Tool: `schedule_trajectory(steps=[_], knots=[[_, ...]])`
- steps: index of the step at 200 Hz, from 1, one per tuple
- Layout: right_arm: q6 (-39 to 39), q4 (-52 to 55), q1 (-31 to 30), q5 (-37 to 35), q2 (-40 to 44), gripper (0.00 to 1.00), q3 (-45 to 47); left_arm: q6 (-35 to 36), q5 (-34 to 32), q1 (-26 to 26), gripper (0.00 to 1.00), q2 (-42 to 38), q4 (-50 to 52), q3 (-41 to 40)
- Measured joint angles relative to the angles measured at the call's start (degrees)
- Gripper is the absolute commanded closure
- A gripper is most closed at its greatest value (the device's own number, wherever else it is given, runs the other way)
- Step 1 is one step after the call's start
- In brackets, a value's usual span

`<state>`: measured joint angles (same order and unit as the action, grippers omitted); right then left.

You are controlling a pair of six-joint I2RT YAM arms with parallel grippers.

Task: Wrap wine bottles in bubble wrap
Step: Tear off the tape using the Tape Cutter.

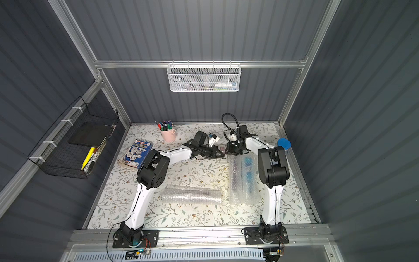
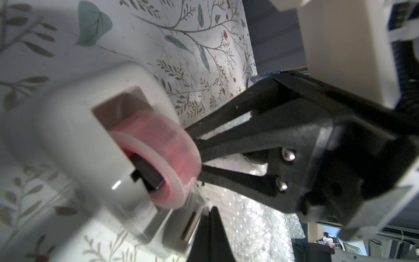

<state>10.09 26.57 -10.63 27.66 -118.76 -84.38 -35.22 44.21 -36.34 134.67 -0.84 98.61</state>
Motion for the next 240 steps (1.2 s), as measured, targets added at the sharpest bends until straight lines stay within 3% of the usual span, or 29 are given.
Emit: schedule_trajectory(steps=[85, 240], knots=[[1.97, -0.07, -0.28, 0.22, -0.02, 0.77, 0.02, 0.00, 0.00, -1.25, 1.00, -7.50, -0.87, -7.78], [2.75, -0.22, -0.46, 0.37, 0.00, 0.77, 0.48, 2.27, -5.77, -3.56, 1.00, -5.03, -0.72, -11.45]])
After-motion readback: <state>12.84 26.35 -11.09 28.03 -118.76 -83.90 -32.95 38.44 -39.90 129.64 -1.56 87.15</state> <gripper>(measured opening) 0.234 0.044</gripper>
